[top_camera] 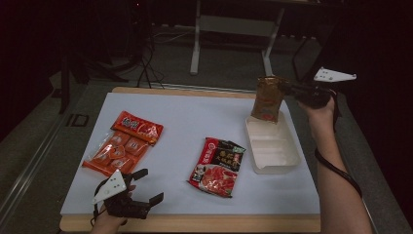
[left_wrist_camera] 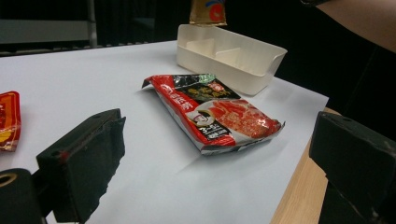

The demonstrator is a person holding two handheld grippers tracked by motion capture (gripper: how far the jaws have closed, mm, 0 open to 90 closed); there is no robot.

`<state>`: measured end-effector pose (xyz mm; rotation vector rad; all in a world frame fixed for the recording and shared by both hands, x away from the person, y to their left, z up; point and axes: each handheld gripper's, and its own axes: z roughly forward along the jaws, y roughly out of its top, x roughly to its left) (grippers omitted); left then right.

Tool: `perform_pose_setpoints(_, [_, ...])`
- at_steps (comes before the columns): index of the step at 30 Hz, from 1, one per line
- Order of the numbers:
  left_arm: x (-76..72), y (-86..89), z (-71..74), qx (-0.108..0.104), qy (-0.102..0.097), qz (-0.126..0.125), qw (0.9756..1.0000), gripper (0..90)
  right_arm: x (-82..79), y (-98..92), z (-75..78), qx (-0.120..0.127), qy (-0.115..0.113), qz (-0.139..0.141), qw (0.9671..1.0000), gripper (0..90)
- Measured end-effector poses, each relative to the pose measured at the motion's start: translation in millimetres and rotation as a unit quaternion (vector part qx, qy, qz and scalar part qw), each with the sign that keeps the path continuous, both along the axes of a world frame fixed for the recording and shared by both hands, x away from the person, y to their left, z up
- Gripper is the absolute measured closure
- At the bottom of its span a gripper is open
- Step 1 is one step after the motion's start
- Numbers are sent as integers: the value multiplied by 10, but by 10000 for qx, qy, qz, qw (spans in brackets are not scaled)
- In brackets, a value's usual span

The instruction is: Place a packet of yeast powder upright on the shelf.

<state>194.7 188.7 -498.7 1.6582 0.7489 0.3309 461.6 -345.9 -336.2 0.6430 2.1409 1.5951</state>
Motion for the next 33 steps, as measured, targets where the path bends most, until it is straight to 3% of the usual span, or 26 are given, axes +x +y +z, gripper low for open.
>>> perform_pose_setpoints(3, [-12,12,-8,-95,41,18,9999,48,58,1,-51,-55,34,-68,10000,890])
perform_pose_setpoints(13, [-38,42,-21,-94,55,58,9999,48,215,35,-218,-285,46,-257,9993,890])
perform_pose_setpoints(22, [-43,49,-43,-109,111,52,9999,48,303,140,-424,-234,262,-182,9992,887])
perform_pose_setpoints(33, [-45,47,-49,-102,94,51,9999,48,316,154,-518,-183,498,-53,9986,884])
